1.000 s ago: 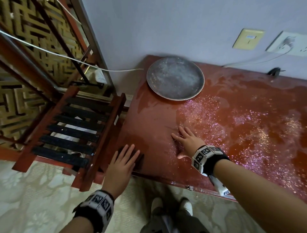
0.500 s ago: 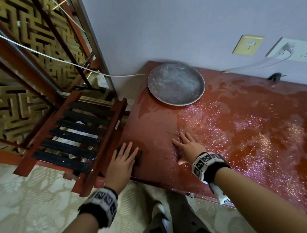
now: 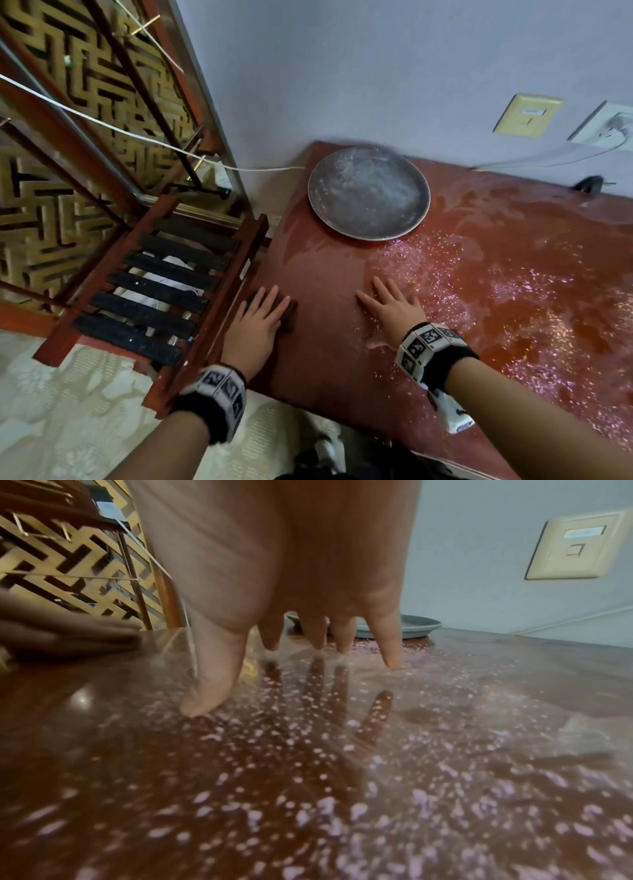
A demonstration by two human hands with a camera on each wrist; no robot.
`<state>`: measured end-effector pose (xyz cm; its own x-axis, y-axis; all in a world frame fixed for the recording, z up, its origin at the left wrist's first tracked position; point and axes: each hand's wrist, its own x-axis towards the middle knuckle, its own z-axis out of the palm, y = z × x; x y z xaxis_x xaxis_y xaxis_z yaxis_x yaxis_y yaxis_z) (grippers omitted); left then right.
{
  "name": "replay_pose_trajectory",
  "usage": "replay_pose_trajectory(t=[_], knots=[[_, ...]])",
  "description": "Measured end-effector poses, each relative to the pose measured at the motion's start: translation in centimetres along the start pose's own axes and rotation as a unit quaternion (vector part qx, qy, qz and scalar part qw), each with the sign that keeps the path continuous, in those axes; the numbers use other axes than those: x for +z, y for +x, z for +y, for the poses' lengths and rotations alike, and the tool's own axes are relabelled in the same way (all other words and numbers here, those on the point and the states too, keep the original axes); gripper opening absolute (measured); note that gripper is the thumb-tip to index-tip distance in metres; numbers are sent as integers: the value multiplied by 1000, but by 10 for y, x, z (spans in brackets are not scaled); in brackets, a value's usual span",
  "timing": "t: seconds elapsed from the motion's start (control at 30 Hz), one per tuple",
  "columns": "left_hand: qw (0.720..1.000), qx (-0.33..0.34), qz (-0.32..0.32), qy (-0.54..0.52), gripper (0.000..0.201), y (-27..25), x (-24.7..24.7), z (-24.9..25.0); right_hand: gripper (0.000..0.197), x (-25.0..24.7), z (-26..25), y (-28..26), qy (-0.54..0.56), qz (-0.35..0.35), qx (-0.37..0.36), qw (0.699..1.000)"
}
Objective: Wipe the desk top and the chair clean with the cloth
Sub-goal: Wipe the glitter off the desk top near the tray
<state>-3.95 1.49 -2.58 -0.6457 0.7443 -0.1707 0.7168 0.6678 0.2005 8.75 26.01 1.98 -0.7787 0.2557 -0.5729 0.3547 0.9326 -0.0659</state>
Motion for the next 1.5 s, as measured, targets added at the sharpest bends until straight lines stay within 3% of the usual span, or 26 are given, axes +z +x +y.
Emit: replay_pose_trajectory(t=[0.13,0.27,0.37,0.5,0.63,0.77,0.87,1.0,1.17,1.27,1.33,1.4,1.5], knots=[[999,-23,-36,18,48,49,-14,10,108,-2,4,5,-1,-22,-6,1000],[999,26,-6,37,51,7,-1,8,103,4,7,7,-7,-19,-11,1000],[999,31,-31,3,52,-20,8,7,96,5,8,9,-2,-16,-14,1000],[999,25,-23,30,47,44,-15,6,83,-17,13,20,7,3,-16,1000],[995,-19,-78,52,50,93,-30,13,95,-37,27,38,11,-5,13,1000],[999,-18,-28,11,53,49,-14,16,99,-31,35,41,3,-10,9,1000],[998,13,-64,14,56,9,-3,12,99,-28,37,41,-5,-4,2,1000],[998,11,-57,-7,53,61,-20,11,100,-27,38,44,-4,-10,5,1000],[992,-27,-120,26,52,136,-49,19,100,-28,37,46,-3,-8,8,1000],[993,-18,-115,24,54,113,-40,18,100,-27,37,45,-4,-7,8,1000],[999,15,-44,14,61,79,-25,15,100,-26,38,45,-2,-3,7,1000],[999,19,-21,-20,66,61,-16,14,99,-27,38,46,-2,-3,6,1000],[998,1,-61,-3,58,91,-27,14,99,-28,38,45,-3,-7,5,1000]])
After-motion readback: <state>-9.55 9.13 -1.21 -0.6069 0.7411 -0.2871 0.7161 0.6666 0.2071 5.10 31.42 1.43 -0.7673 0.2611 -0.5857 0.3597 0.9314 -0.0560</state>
